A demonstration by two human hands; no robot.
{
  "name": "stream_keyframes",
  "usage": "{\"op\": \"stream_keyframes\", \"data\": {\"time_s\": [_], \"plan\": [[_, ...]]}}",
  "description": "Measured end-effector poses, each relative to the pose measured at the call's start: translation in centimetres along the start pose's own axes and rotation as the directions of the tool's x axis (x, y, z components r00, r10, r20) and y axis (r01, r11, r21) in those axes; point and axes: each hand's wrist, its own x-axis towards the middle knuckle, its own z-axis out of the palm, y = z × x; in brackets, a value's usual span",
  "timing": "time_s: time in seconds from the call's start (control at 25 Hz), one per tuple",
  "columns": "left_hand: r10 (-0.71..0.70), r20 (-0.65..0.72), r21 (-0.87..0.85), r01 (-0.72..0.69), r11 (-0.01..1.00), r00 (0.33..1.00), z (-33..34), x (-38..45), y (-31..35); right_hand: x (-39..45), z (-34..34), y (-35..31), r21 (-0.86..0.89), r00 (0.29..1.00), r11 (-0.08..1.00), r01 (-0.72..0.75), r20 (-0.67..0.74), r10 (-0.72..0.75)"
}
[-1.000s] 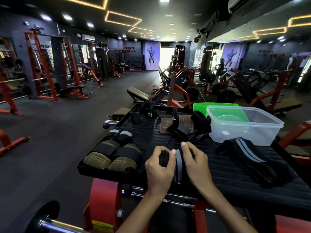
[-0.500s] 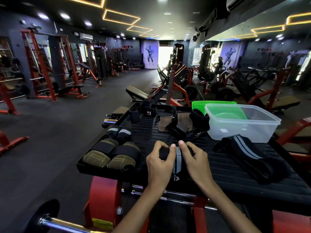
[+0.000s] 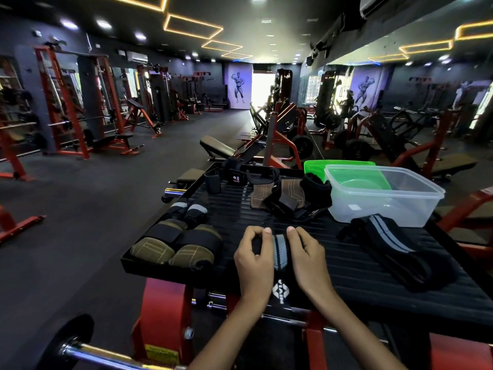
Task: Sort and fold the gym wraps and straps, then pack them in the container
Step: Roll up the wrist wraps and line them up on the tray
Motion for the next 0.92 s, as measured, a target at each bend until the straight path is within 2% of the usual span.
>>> {"op": "stream_keyframes", "data": {"time_s": [0.08,0.2,0.28,0.32,0.36,0.44,0.52,0.56,0.68,0.72,0.76,0.84,0.92], "plan": [[0.239,0.0,0.04,-0.239,0.97,0.971,-0.4,0.1,-0.8,-0.8,0.3,-0.7,0.142,0.982,0.975,-0.174,0.096,0.161],[0.473,0.189,0.124,-0.499,0.858,0.86,-1.3,-0.1,-1.7,-1.1,-0.2,-1.9,0.232,0.898,0.872,-0.431,0.203,0.39],[0.576,0.305,0.141,-0.635,0.76,0.758,-1.8,0.3,-2.1,-1.1,-0.8,-2.1,0.22,0.842,0.823,-0.523,0.282,0.459],[0.59,0.322,0.121,-0.65,0.75,0.741,-2.0,0.6,-2.2,-1.1,-0.9,-2.0,0.193,0.847,0.842,-0.504,0.301,0.438],[0.574,0.31,0.087,-0.623,0.777,0.758,-2.0,0.8,-2.3,-1.1,-1.0,-1.7,0.168,0.879,0.882,-0.441,0.28,0.387],[0.471,0.235,0.002,-0.485,0.875,0.85,-1.7,0.8,-2.2,-1.0,-0.7,-0.9,0.113,0.983,0.983,-0.145,0.132,0.13],[0.285,0.19,-0.073,-0.276,0.958,0.939,-1.0,0.0,-1.5,-0.9,-0.5,-0.3,0.023,0.992,0.992,0.128,-0.004,-0.128],[0.183,0.21,-0.101,-0.165,0.981,0.96,-0.7,-0.5,-1.2,-0.7,-0.5,0.0,0.022,0.985,0.985,0.17,-0.022,-0.169],[-0.042,0.337,-0.026,0.053,0.998,0.941,-1.1,0.1,-0.8,0.7,-1.5,0.4,0.108,0.995,0.99,0.094,-0.042,-0.09],[-0.104,0.33,-0.013,0.114,0.993,0.938,-1.5,0.9,-0.8,1.1,-1.8,0.6,0.165,0.997,0.985,0.057,-0.061,-0.048],[-0.177,0.278,-0.076,0.205,0.976,0.944,-1.6,1.8,-0.7,1.4,-1.9,0.6,0.223,0.996,0.974,0.042,-0.091,-0.022],[-0.284,0.237,-0.316,0.35,0.882,0.929,-1.1,2.8,0.1,1.3,-1.2,0.3,0.266,0.99,0.961,0.076,-0.132,-0.042],[-0.259,0.323,-0.356,0.37,0.858,0.911,-0.2,2.6,0.8,0.4,0.1,0.0,0.251,0.993,0.964,0.093,-0.088,-0.073]]}}
